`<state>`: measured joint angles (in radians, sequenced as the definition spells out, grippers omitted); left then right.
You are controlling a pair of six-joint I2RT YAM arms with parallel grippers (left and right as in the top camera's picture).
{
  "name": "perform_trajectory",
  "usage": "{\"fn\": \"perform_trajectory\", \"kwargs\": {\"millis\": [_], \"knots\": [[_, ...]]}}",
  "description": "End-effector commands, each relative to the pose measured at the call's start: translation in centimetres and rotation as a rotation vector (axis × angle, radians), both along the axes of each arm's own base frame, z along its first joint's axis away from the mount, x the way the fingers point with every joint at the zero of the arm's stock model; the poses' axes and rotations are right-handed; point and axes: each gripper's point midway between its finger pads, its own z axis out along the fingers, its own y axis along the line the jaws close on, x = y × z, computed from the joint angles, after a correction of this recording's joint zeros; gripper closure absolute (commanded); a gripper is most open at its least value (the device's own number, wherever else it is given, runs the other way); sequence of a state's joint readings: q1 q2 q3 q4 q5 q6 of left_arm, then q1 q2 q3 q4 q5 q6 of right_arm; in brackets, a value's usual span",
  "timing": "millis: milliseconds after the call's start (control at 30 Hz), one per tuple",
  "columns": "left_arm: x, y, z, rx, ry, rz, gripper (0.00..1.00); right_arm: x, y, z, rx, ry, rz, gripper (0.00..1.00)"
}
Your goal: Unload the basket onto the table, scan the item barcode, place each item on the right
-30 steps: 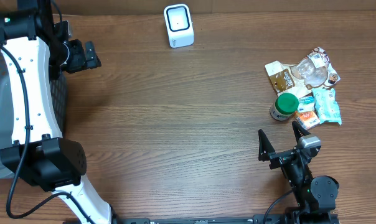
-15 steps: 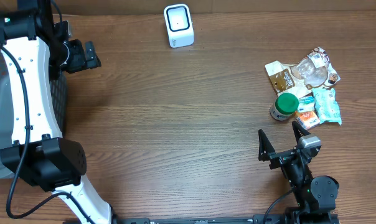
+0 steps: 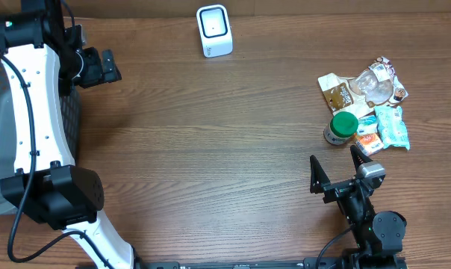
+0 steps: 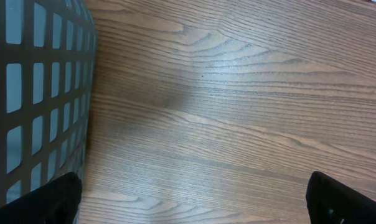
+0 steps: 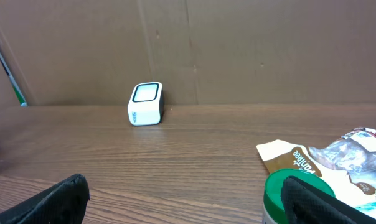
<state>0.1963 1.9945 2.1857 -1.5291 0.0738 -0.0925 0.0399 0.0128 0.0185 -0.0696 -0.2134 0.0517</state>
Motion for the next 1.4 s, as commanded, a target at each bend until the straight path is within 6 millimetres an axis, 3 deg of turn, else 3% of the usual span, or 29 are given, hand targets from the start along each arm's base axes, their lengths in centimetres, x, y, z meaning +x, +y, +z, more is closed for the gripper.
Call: {"fn": "perform_trajectory", "kwargs": {"millis": [0, 233, 400, 500, 700, 933, 1033, 1167, 1367], "knots": [[-0.9, -1.3, 3.6, 0.028, -0.092, -0.052, 0.0, 0.0, 0.2, -0.1, 0.005, -0.006, 0.01, 0.0], [-4.1, -5.8, 10.9, 0.051, -0.291, -0.157, 0.01, 0.0, 0.2, -0.1, 0.005, -0.006, 0.01, 0.0], [-8.2, -10.5, 16.2, 0.043, -0.456, -0.288, 0.01, 0.0, 0.2, -0.1, 0.005, -0.006, 0.01, 0.0], [-10.9, -12.2, 18.7, 0.032, -0.543, -0.347, 0.0, 0.0, 0.2, -0.1, 0.005, -0.006, 0.01, 0.0], [-15.4, -11.7, 22.1, 0.061, -0.673, -0.363, 0.0, 0.0, 0.2, -0.1, 0.005, -0.006, 0.01, 0.0], [-17.1, -11.1, 25.5, 0.104, -0.872, -0.37, 0.01, 0.0, 0.2, -0.1, 0.005, -0.006, 0.01, 0.0], [-17.4, -10.7, 25.5, 0.117, -0.936, -0.347, 0.0, 0.0, 0.2, -0.1, 0.005, -0.006, 0.01, 0.0], [-18.3, -9.6, 22.3, 0.135, -0.915, -0.31, 0.0, 0.0, 0.2, -0.1, 0.005, -0.006, 0.01, 0.0], [-17.2, -8.2, 19.2, 0.19, -1.034, -0.256, 0.0, 0.0, 0.2, -0.1, 0.005, -0.006, 0.01, 0.0]]}}
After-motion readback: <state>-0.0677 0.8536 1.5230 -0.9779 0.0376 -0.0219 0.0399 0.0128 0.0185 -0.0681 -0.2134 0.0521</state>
